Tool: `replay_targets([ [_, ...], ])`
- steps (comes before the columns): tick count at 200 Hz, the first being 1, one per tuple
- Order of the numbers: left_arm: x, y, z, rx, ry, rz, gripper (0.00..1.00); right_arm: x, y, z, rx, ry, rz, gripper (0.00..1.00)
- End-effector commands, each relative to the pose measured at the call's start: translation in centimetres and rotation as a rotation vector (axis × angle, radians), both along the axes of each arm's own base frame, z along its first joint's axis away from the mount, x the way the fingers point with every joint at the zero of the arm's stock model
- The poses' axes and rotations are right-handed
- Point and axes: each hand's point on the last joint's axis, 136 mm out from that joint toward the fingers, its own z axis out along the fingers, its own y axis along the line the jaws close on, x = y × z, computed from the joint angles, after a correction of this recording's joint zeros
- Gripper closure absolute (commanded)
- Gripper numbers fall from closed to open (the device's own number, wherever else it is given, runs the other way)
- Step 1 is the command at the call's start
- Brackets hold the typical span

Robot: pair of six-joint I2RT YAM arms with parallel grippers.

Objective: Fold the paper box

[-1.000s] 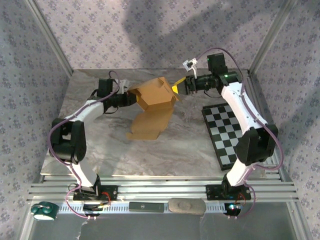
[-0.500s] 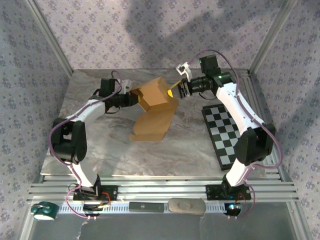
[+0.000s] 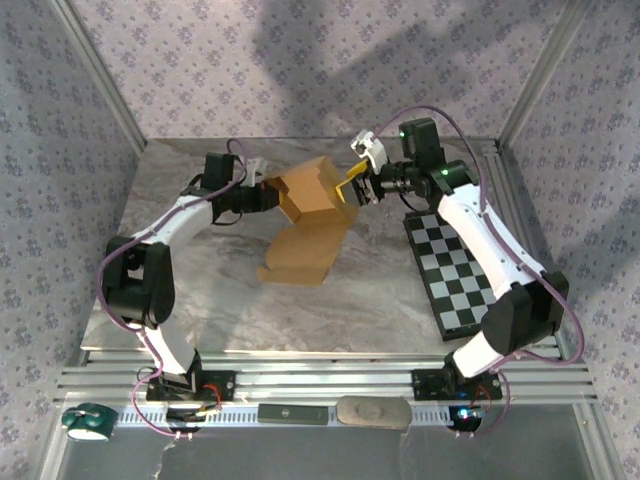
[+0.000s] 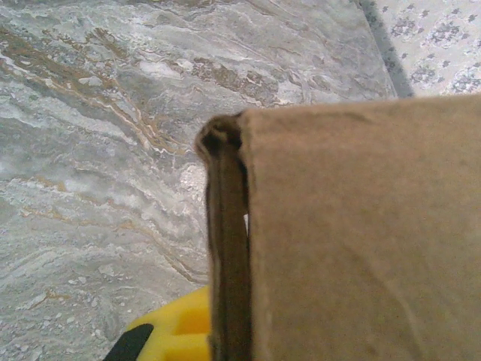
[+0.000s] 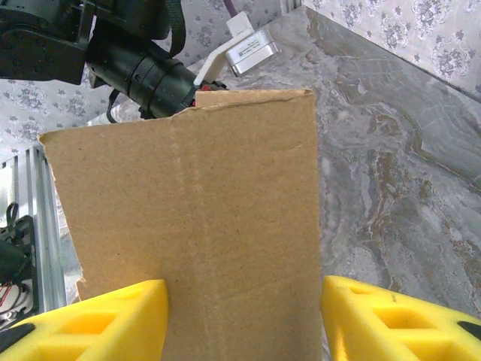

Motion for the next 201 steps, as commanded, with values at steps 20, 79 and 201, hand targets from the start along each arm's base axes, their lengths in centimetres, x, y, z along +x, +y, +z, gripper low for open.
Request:
replay_targets([
  [20,0.0,-0.5,1.0,0.028,-0.028,-0.019,1.00,-1.6,0.4,0.9,0.003,-0.039,0.041,0.42],
  [79,-0.1,-1.0,0.8,0.069,-0.033,-0.017,1.00,-0.5,0.9,-0.5,-0.006,0.016,0.049,0.43],
  [201,-0.5,-1.6,1.2,0.132,-0.091,-0.007,1.00,3.9,-1.4,-5.2,-0.055,0.081,-0.146,0.46],
])
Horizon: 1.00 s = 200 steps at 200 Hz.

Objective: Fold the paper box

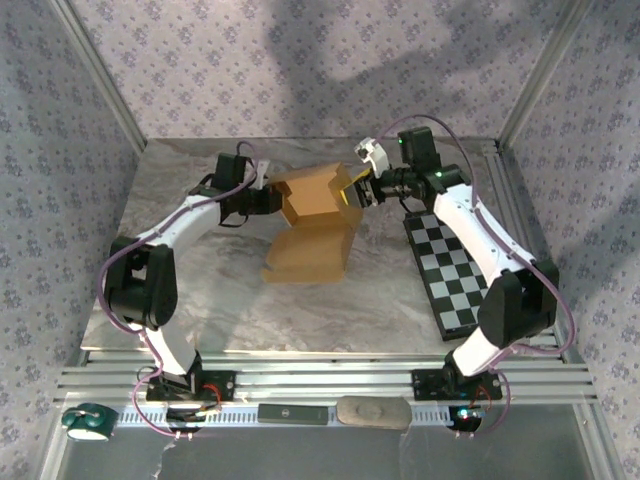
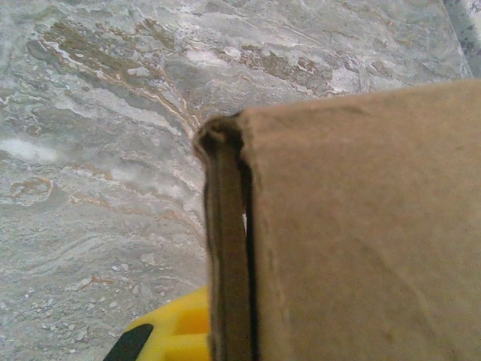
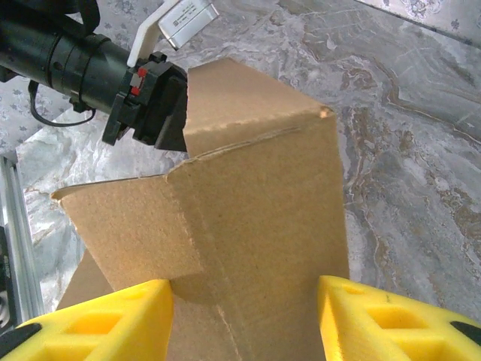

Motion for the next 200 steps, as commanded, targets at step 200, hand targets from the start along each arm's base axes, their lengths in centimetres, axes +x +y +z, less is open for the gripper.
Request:
replay_targets([
  [200,-0.2,1.7,1.2,0.023,-0.021,0.184,1.00,0.1,-6.0,-2.4,0.016,-0.109,-0.435,0.42],
])
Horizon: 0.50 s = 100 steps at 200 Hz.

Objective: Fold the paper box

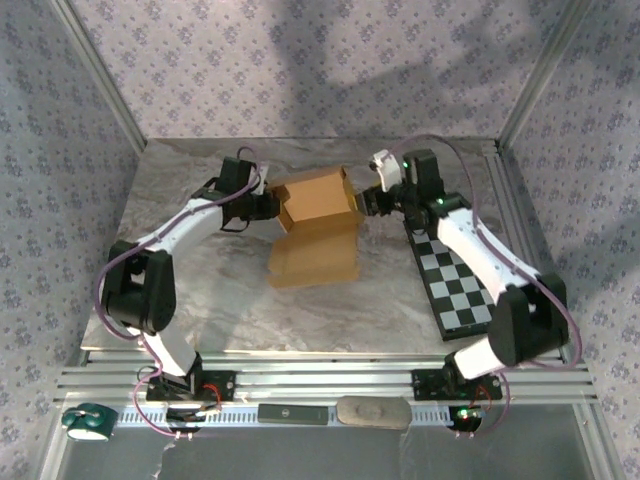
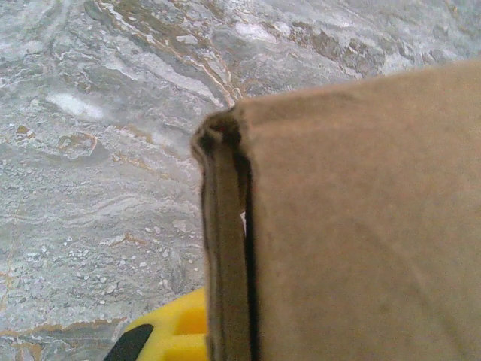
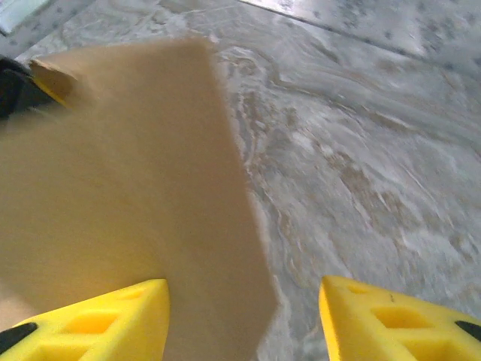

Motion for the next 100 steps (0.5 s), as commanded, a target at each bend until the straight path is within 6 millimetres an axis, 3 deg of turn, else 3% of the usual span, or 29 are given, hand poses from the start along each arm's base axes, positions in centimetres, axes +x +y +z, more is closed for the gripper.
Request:
replay_targets([
  [1,0.7,0.4,2.2,-0.059,-0.067,0.071,1.00,-1.0,-1.5,1.5,0.099,-0.039,-0.132,0.42],
  [15,0.8,0.7,2.5,-0.069,-0.080,0.087,1.00,-2.1,-2.1,-0.2,0.123,-0.010,-0.176,0.41],
  [34,0.8,1.1,2.9,-0.056,-0.092,0.099,1.00,-3.2,-1.3,-1.5,0.134,0.021,-0.169,0.41],
  [53,0.9,1.8,3.0,-0.028,-0.104,0.126,1.00,-4.2,0.3,-0.3,0.179,-0.003,-0.167,0.39],
  [79,1.1,2.8,3.1,-0.005,-0.123,0.184,1.00,-5.5,0.5,2.3,0.304,-0.030,-0.241,0.38],
  [100,1.2,2.9,3.5,-0.023,-0.135,0.210,1.00,-5.5,1.4,0.8,0.286,0.068,-0.286,0.46],
])
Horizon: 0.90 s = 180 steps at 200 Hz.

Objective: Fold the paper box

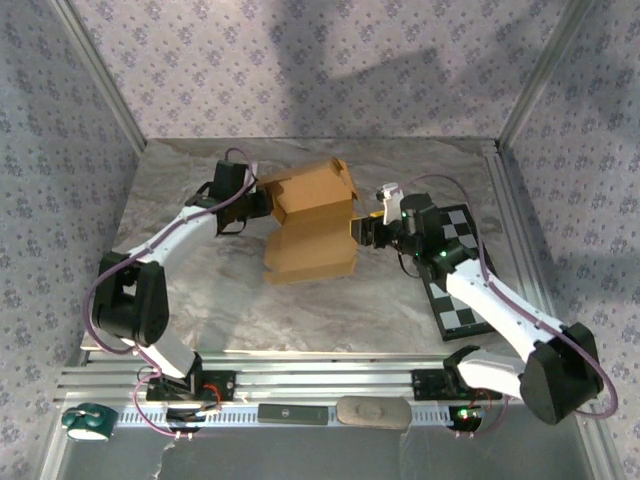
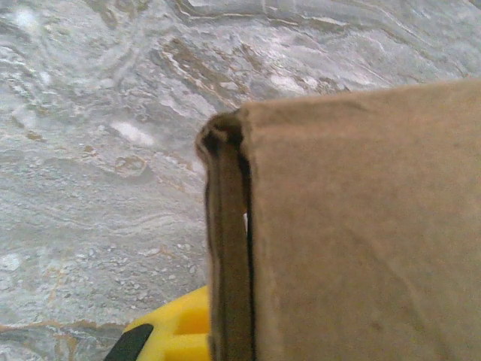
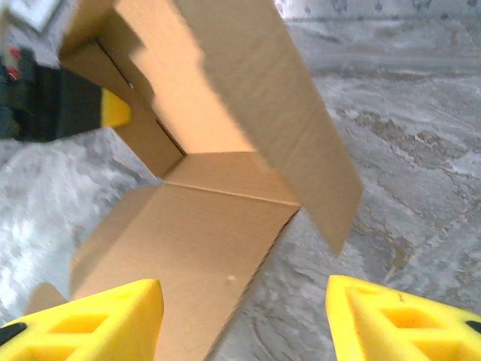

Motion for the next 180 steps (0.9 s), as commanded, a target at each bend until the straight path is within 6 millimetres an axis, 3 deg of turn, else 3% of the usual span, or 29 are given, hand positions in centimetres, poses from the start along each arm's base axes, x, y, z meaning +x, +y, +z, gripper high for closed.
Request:
replay_targets([
  [1,0.6,0.9,2.0,-0.025,-0.061,0.067,1.00,0.9,0.0,0.7,0.070,0.054,-0.119,0.46],
  [44,0.4,1.1,2.6,-0.038,-0.072,0.081,1.00,2.2,0.3,-2.4,0.073,0.157,-0.153,0.48],
  [70,0.4,1.2,2.9,-0.038,-0.080,0.083,1.00,3.4,0.9,-3.3,0.151,0.227,-0.124,0.58],
  [91,0.4,1.2,2.9,-0.041,-0.081,0.083,1.00,3.8,2.1,-3.4,0.205,0.256,-0.092,0.67],
  [137,0.6,1.8,3.0,-0.071,-0.088,0.105,1.00,4.0,1.7,-2.3,0.390,0.271,-0.069,1.00],
  [180,0.9,2.5,3.0,-0.123,-0.093,0.135,1.00,3.8,1.5,-1.3,0.508,0.285,-0.024,1.00],
])
